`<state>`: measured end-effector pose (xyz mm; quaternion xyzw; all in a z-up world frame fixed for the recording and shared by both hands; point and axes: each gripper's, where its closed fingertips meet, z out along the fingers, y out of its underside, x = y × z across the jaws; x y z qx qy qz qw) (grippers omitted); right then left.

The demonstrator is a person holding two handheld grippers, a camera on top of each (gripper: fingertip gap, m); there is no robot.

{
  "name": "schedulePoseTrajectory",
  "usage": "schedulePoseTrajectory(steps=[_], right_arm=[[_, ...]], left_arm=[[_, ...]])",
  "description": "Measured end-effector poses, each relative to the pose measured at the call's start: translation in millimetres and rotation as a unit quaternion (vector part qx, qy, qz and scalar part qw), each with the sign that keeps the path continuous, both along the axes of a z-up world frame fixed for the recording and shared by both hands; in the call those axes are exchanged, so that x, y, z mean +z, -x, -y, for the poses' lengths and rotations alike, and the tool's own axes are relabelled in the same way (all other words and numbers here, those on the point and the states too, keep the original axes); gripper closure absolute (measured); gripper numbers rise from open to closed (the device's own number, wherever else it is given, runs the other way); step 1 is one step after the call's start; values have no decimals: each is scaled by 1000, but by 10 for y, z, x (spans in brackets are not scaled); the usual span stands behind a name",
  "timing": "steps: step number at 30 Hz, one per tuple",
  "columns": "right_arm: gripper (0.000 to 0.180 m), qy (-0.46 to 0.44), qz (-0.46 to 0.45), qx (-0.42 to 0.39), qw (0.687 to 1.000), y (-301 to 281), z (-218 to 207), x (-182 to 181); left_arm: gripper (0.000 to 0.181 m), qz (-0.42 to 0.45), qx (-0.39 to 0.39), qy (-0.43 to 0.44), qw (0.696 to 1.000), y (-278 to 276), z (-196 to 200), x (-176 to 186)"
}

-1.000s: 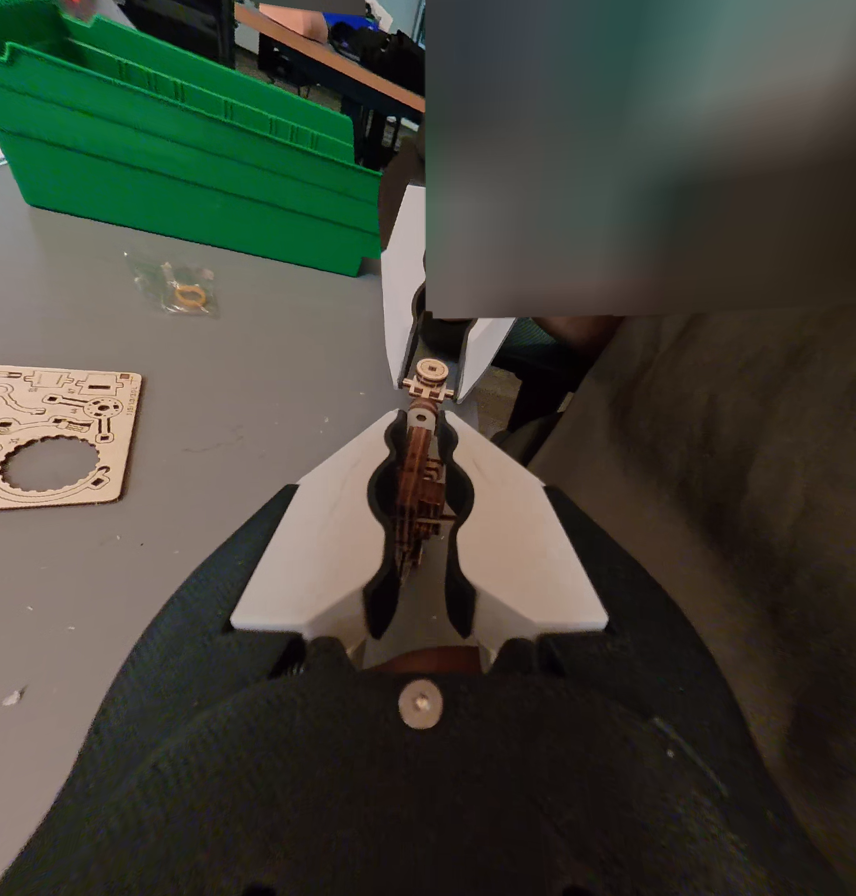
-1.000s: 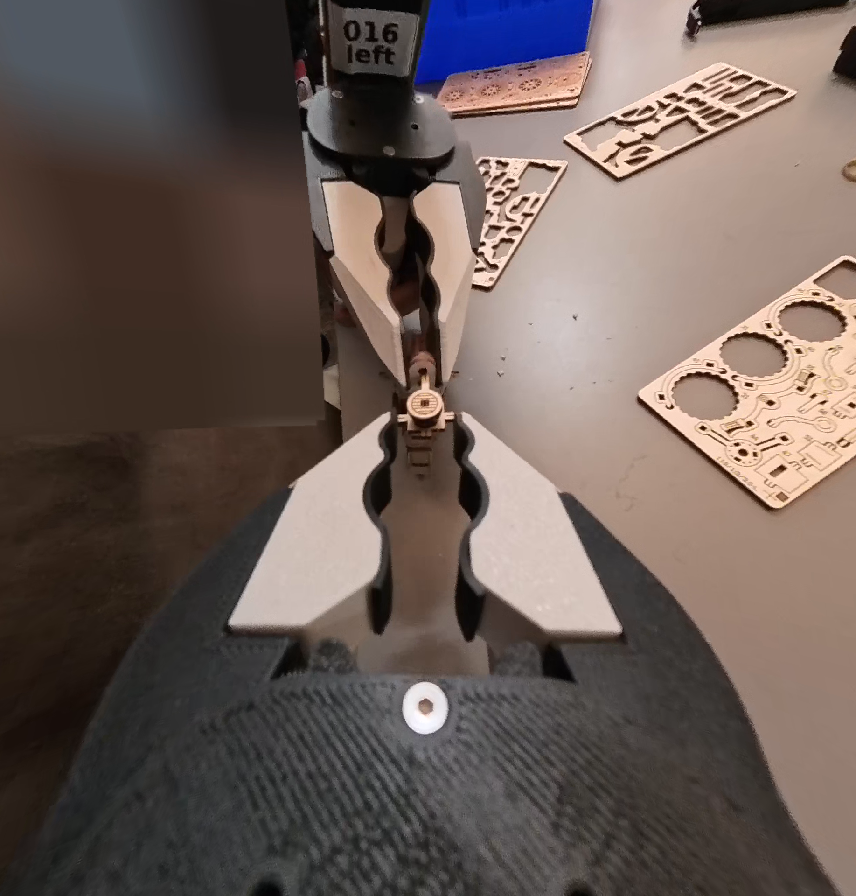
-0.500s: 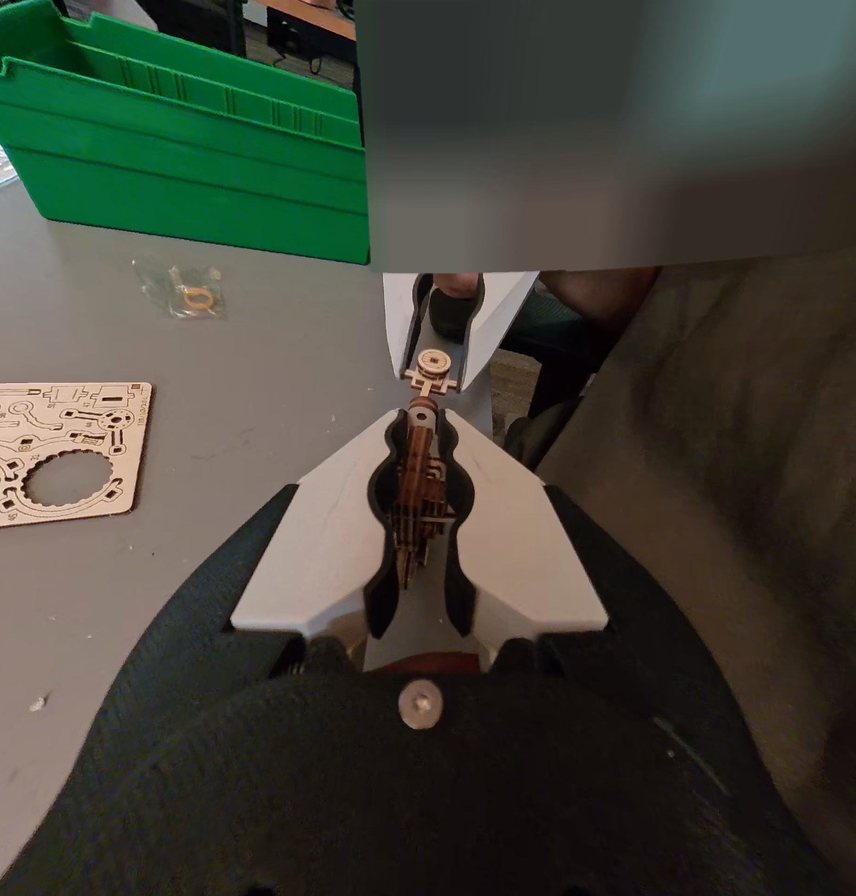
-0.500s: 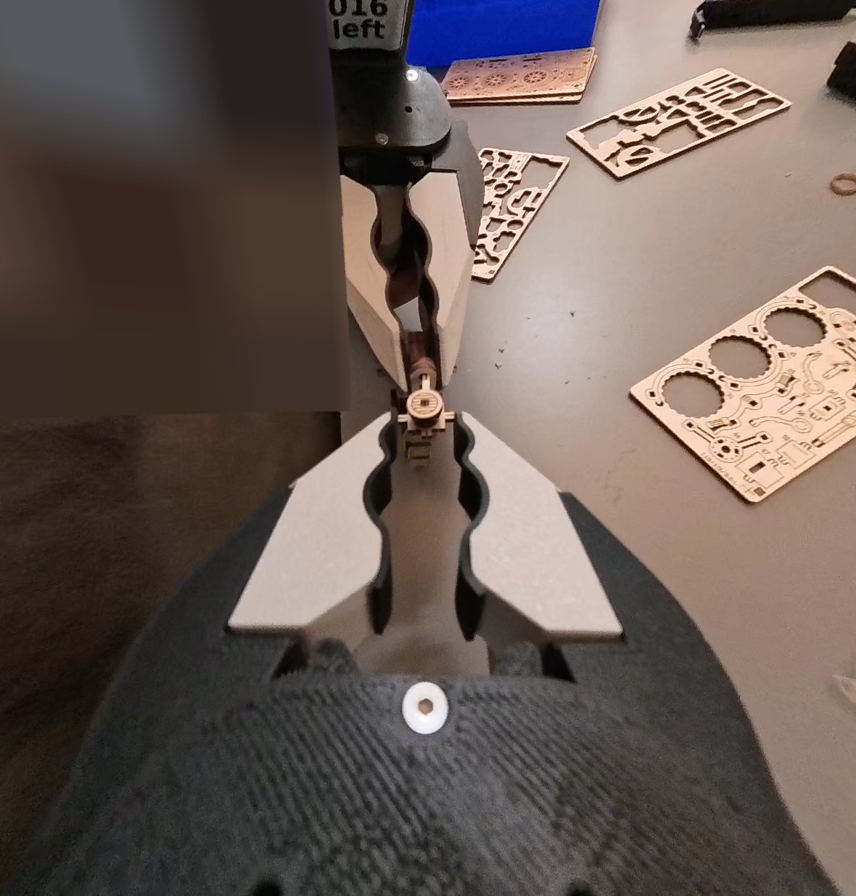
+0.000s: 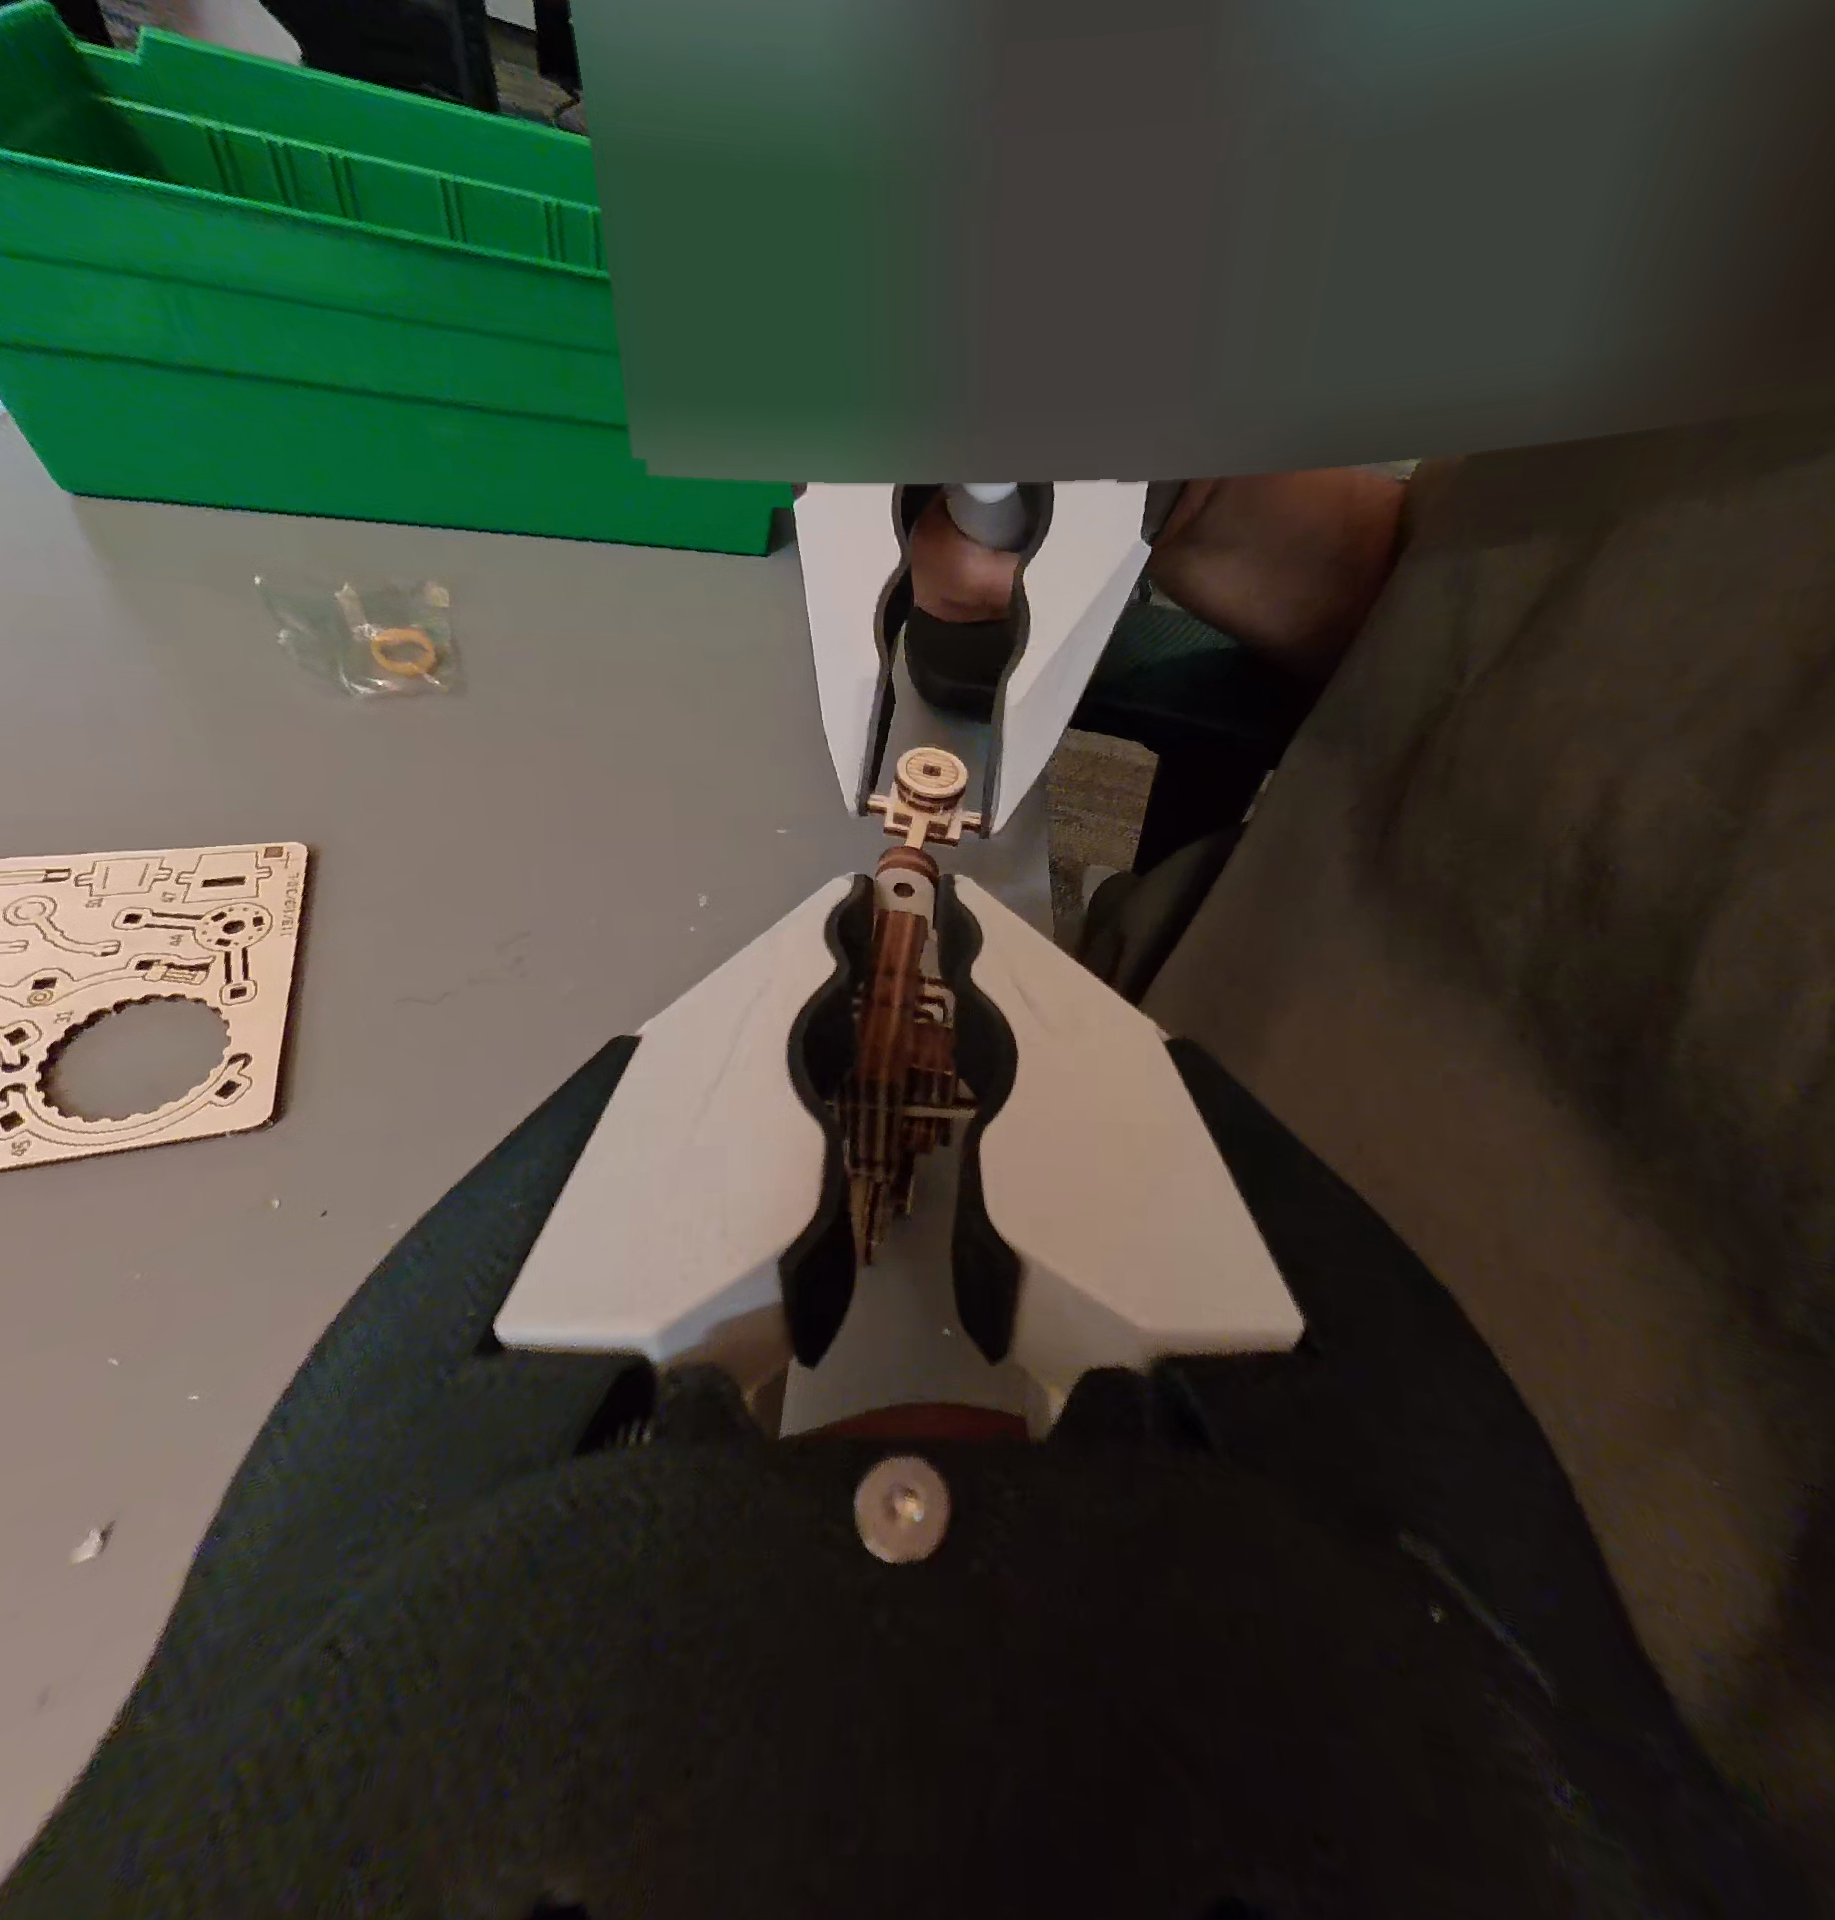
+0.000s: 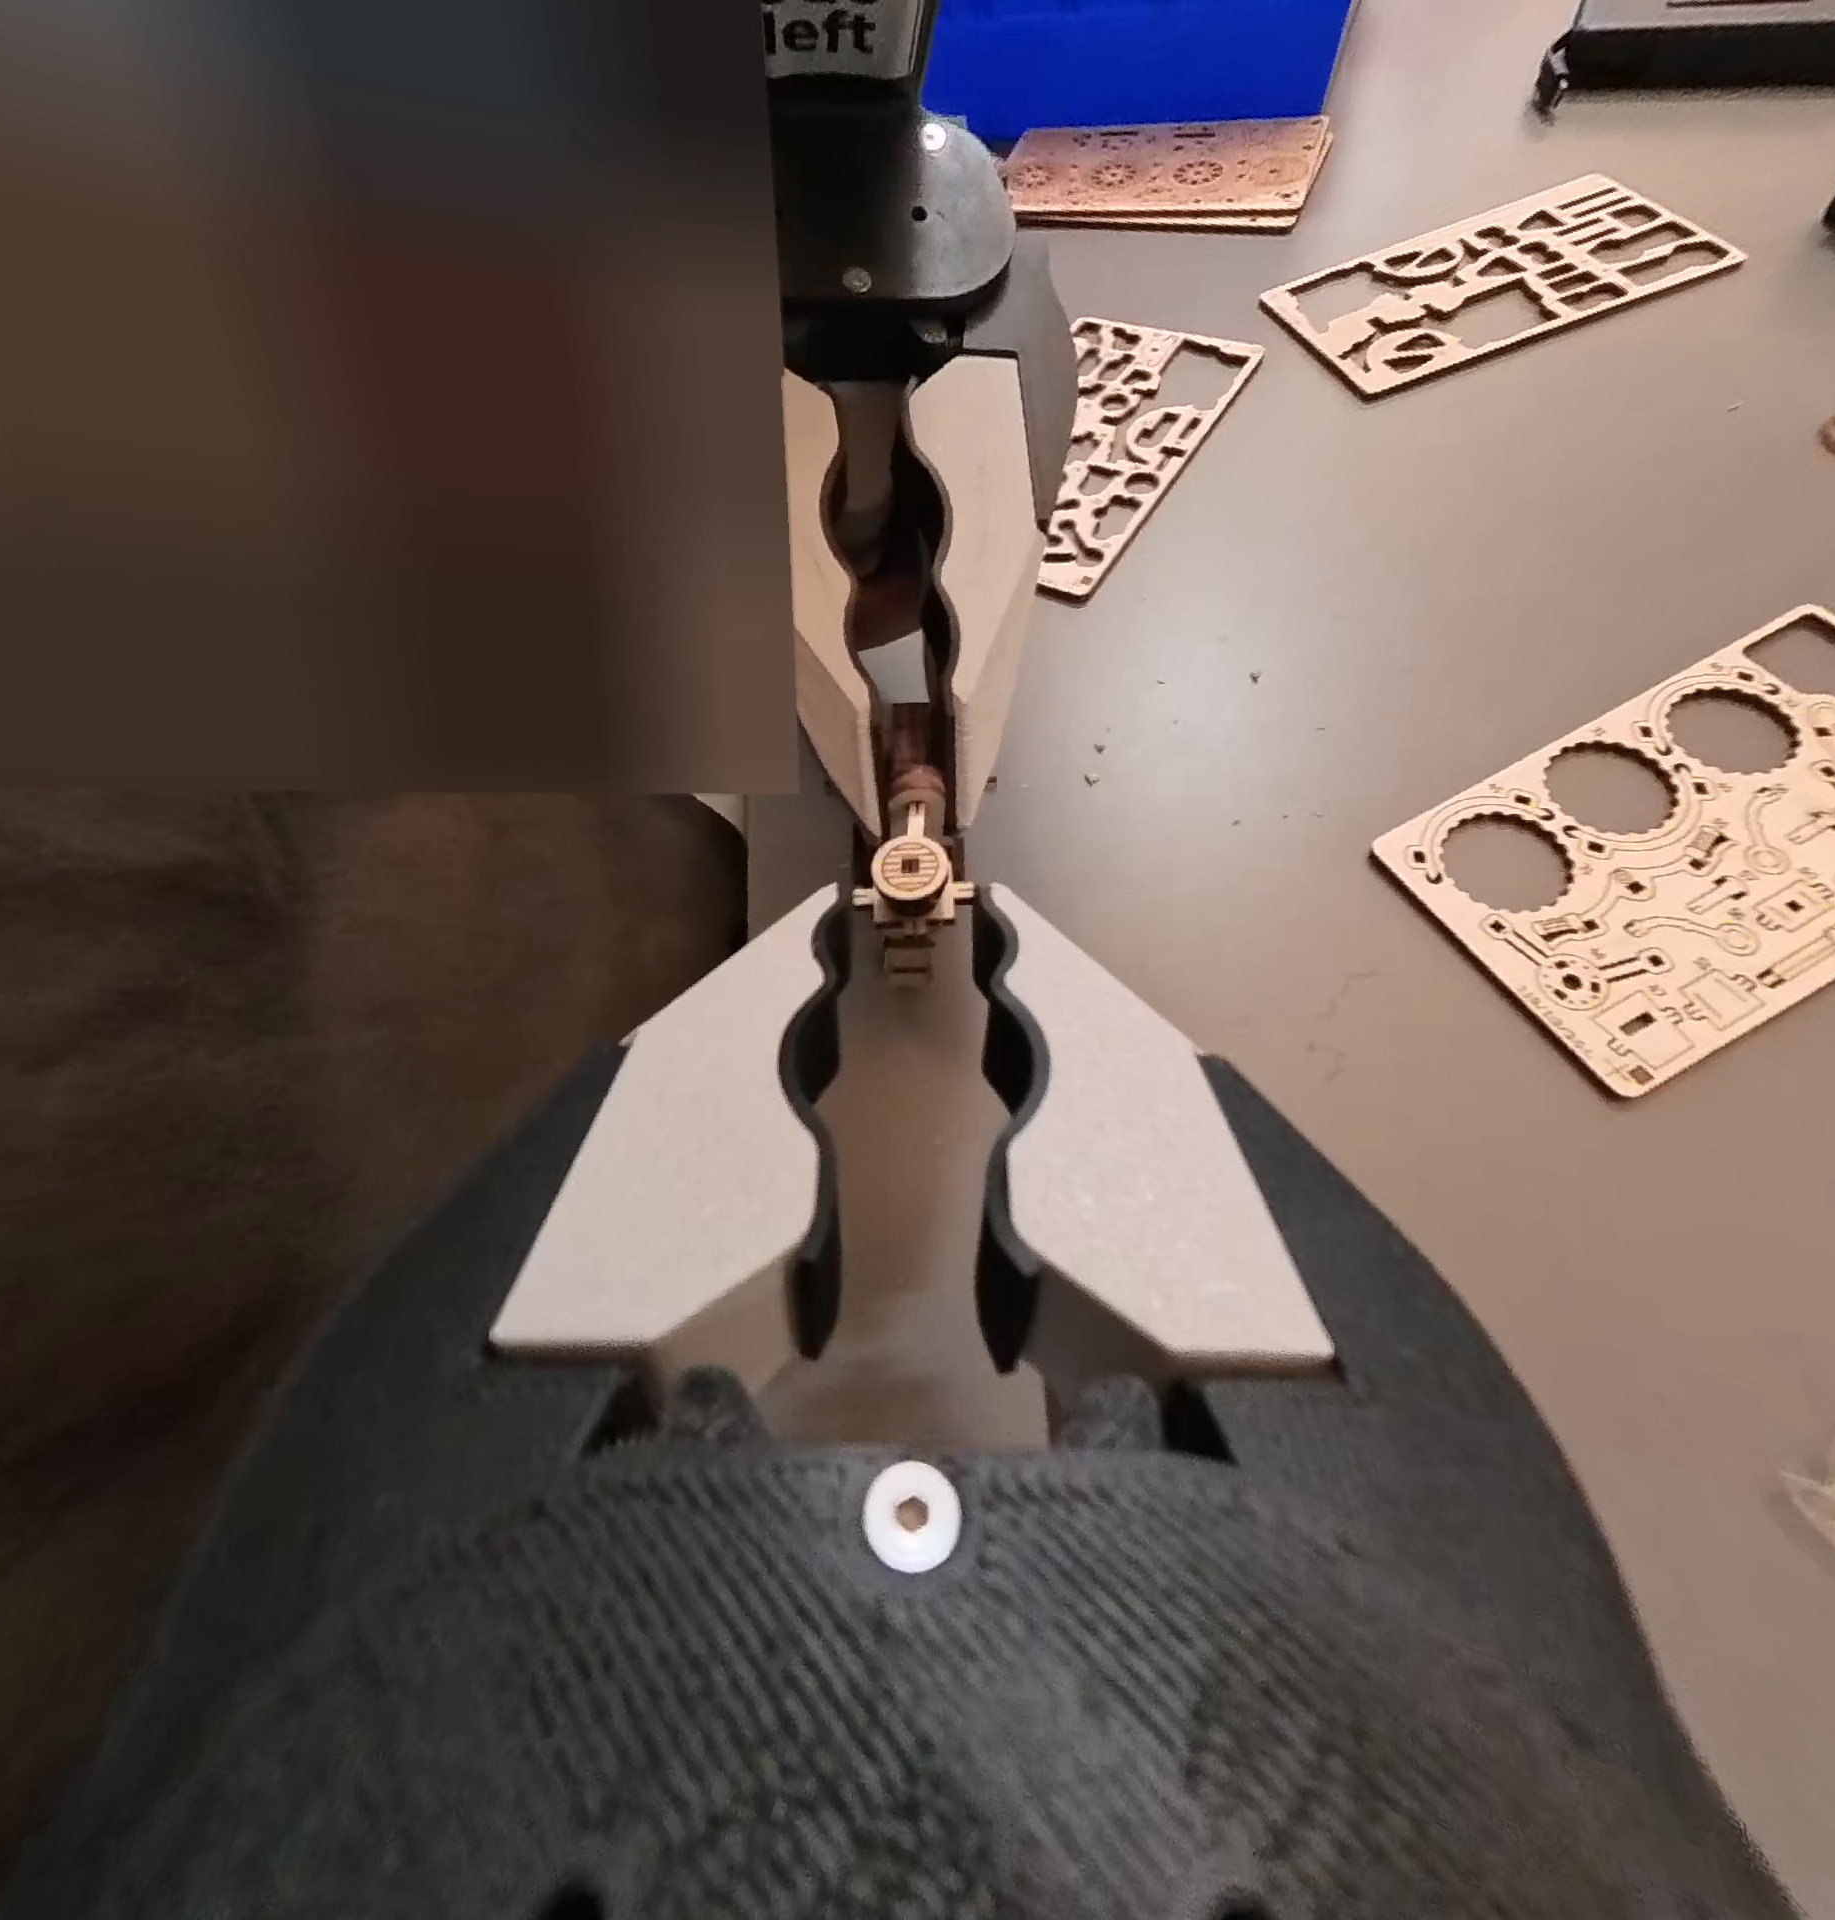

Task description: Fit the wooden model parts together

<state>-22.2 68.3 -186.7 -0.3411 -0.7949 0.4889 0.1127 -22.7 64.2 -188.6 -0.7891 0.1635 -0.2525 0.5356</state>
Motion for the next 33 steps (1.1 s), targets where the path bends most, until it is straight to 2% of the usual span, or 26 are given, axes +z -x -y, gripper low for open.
schedulePoseTrajectory(steps=[13,23,26,29,33], right_arm=[[159,-52,-34,44,997,-27,4,-28],[159,-8,13,27,1000,-59,-31,-54],[159,-52,23,-5,998,-12,-187,-216],[159,-111,65,-58,990,58,-462,-578],[158,-138,100,-92,981,115,-621,-856]], left_arm=[[171,-33,-19,11,999,-48,14,-10],[170,-73,-11,19,997,-66,-20,-28],[171,-80,5,22,997,12,-24,-25],[171,-86,23,19,996,102,-26,-21],[171,-69,35,12,997,140,-39,-17]])
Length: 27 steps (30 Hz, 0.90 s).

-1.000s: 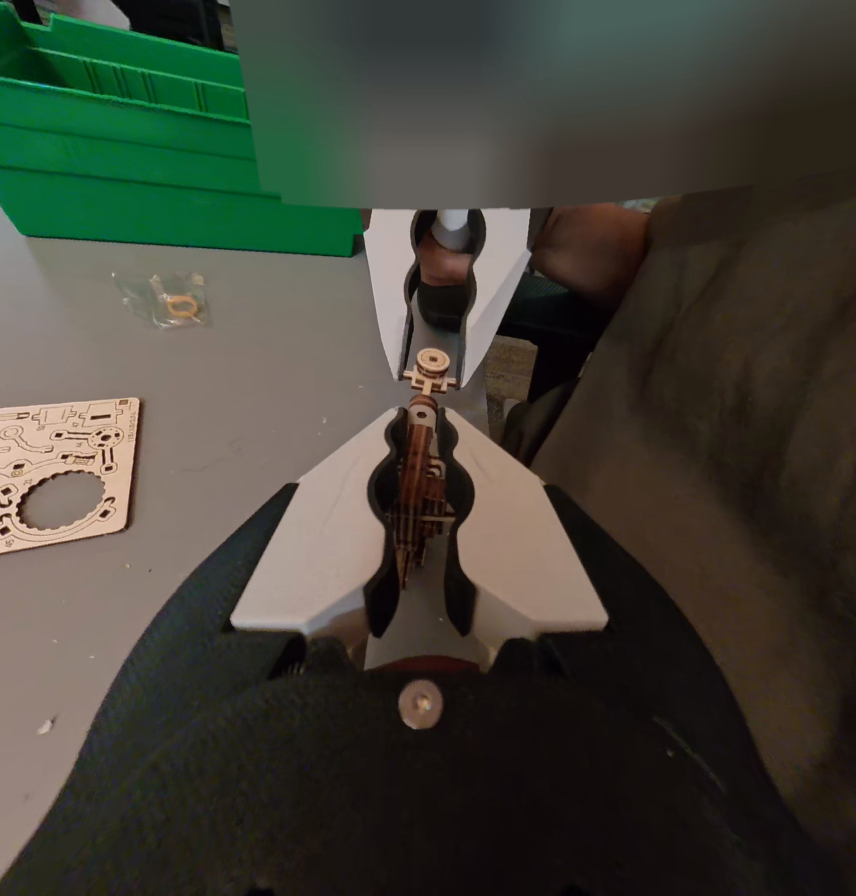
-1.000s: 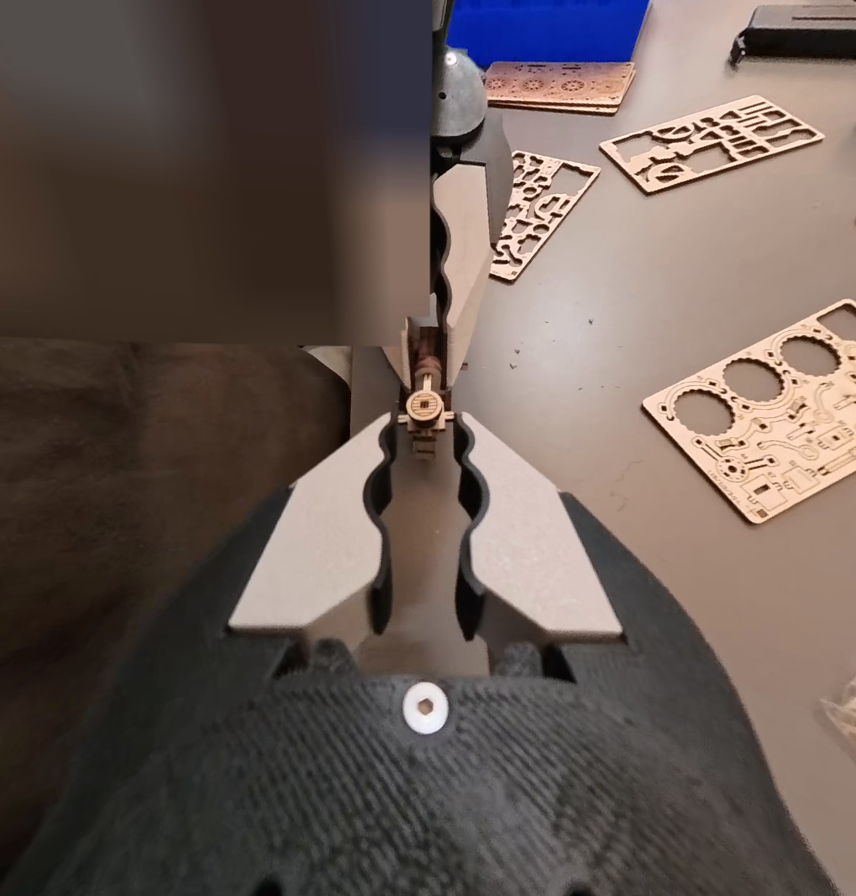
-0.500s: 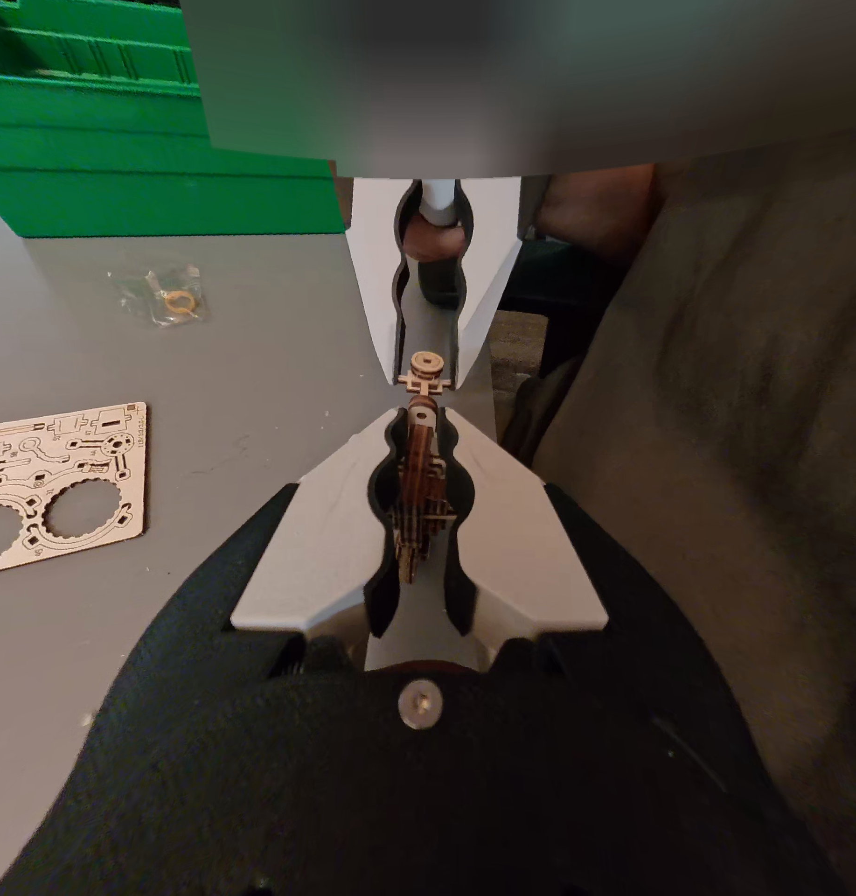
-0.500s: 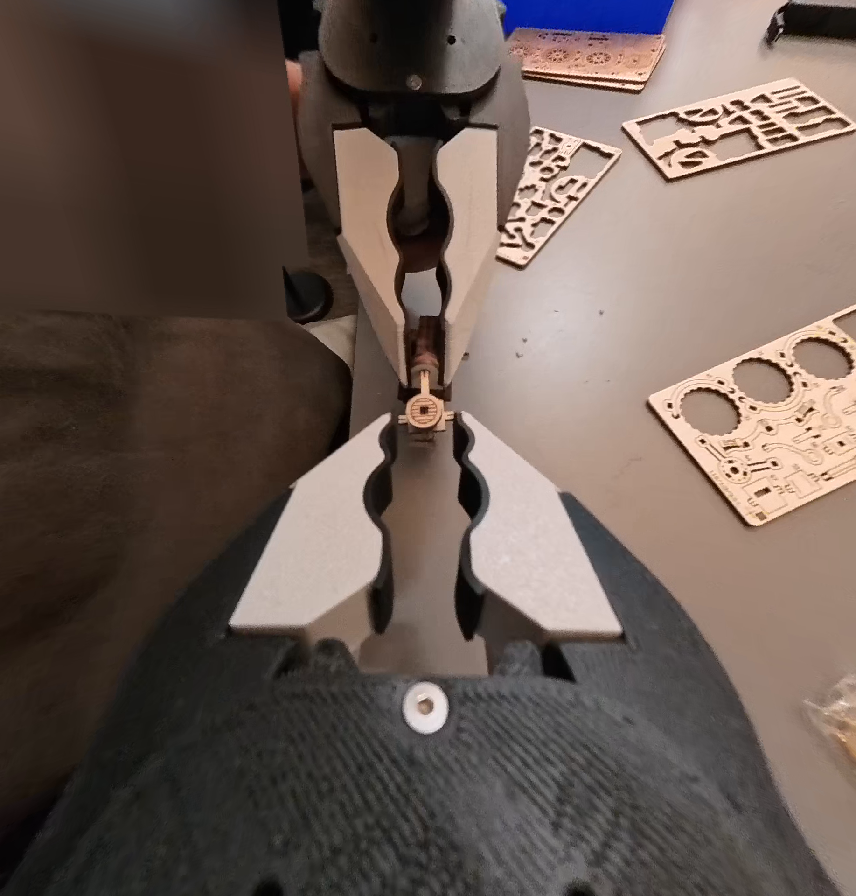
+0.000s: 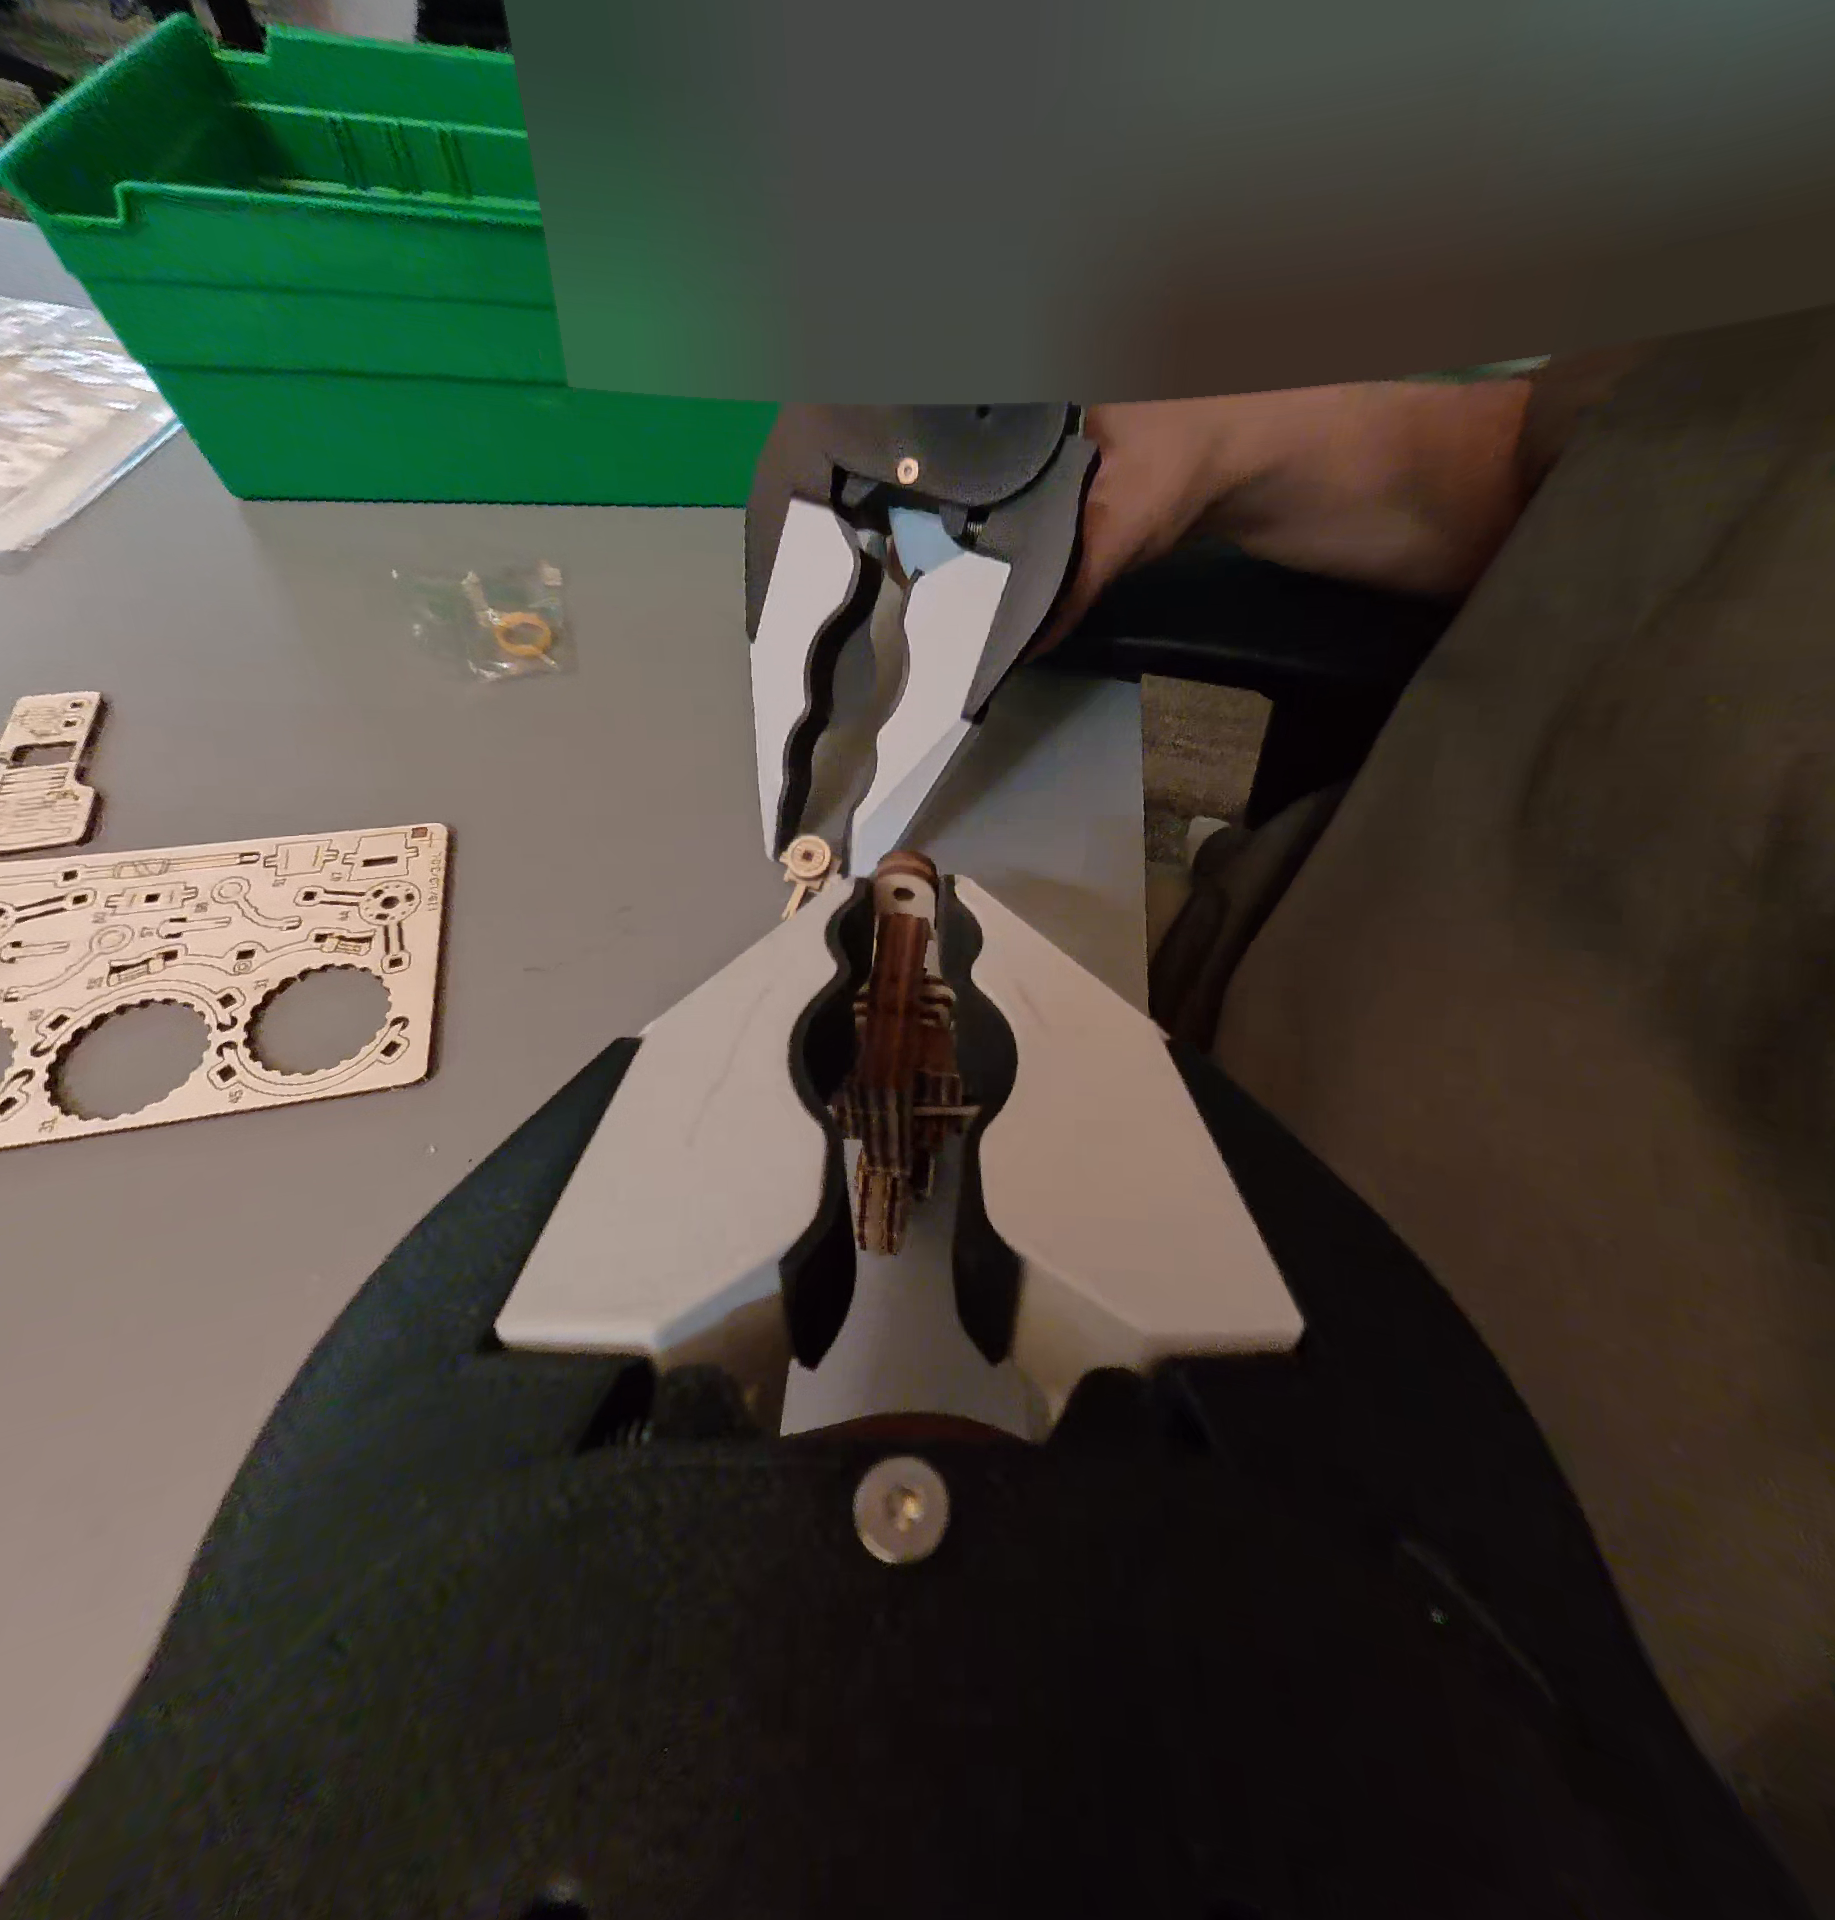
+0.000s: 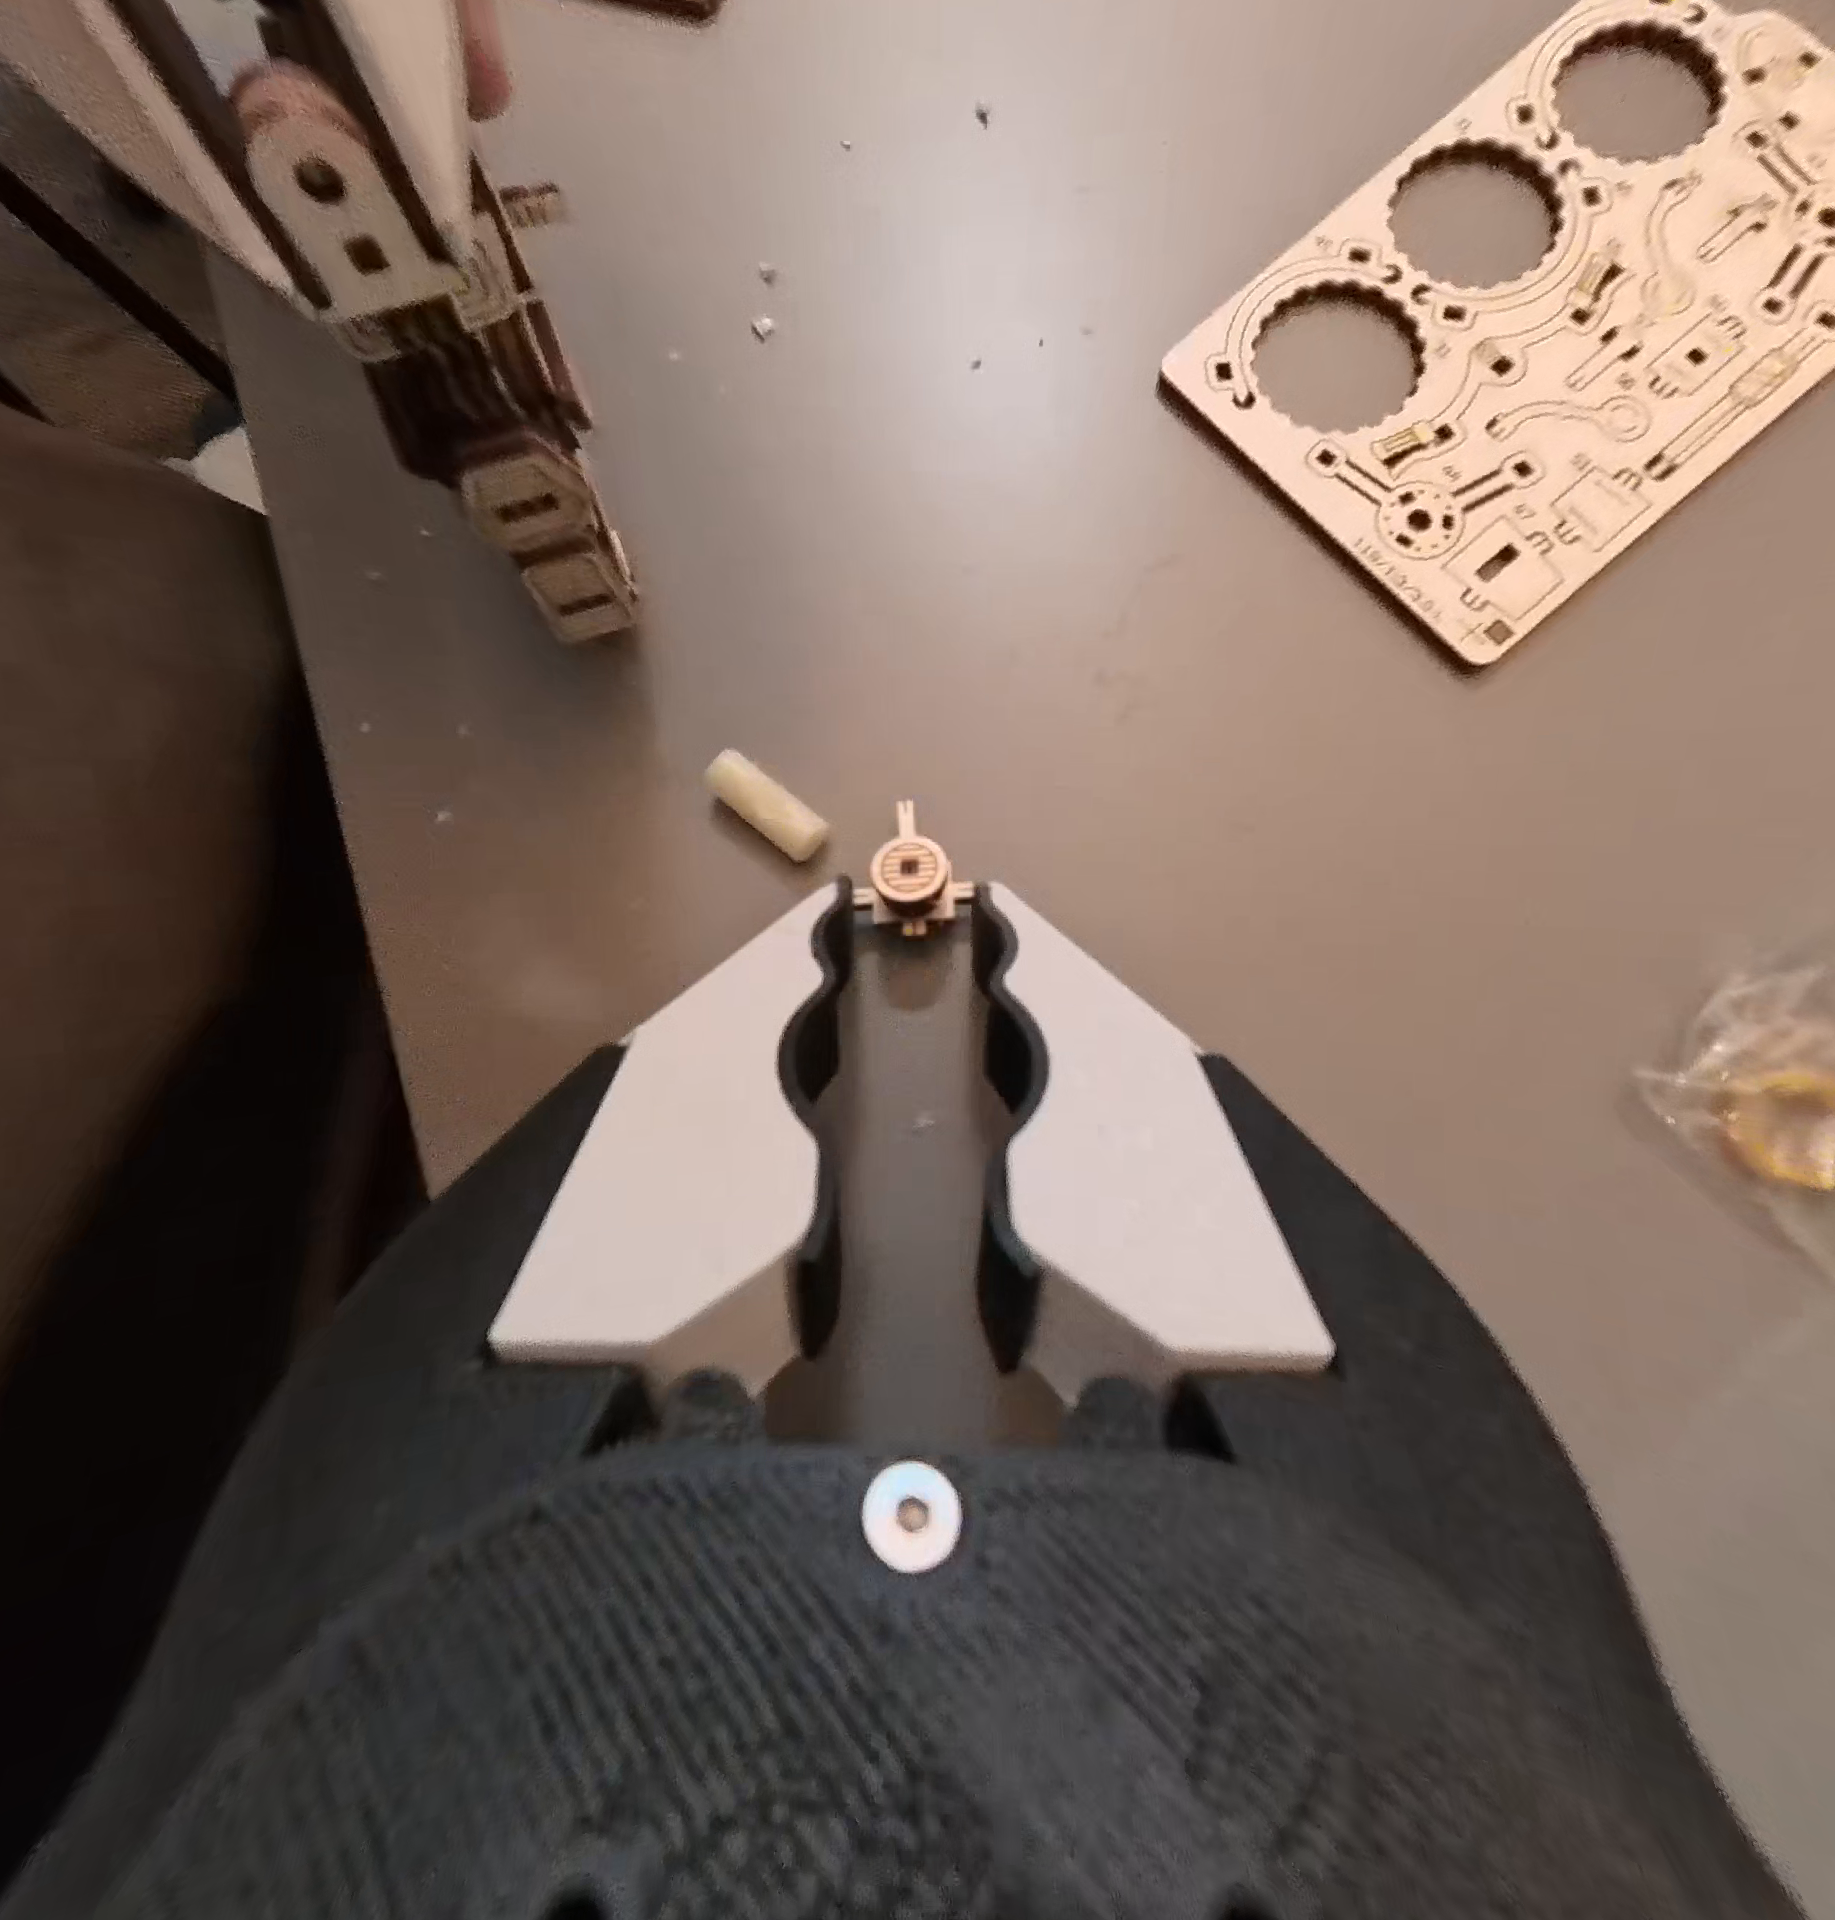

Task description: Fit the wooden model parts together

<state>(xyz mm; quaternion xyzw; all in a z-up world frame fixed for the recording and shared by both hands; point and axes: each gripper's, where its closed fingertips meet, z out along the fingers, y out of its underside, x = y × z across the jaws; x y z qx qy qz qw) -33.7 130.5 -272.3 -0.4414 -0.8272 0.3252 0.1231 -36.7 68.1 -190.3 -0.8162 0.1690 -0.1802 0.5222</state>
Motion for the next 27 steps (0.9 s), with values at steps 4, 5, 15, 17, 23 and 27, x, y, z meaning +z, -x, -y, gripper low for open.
schedulePoseTrajectory(steps=[4,5,15,17,23,27], right_arm=[[158,-9,-10,-6,1000,41,-10,-25],[157,-11,-12,-6,1000,43,-15,-25],[158,-8,-18,3,1000,50,0,-25],[158,-13,-25,12,1000,59,16,-28],[158,79,-105,21,991,112,181,444],[159,165,-130,59,976,10,386,848]], left_arm=[[171,3,3,-4,1000,8,-11,-2],[171,5,3,-4,1000,8,-12,-2],[171,22,3,-8,1000,9,-7,4],[171,25,4,-9,1000,9,-7,5],[171,37,7,-17,999,9,-6,9],[171,44,3,-24,999,-34,-24,7]])
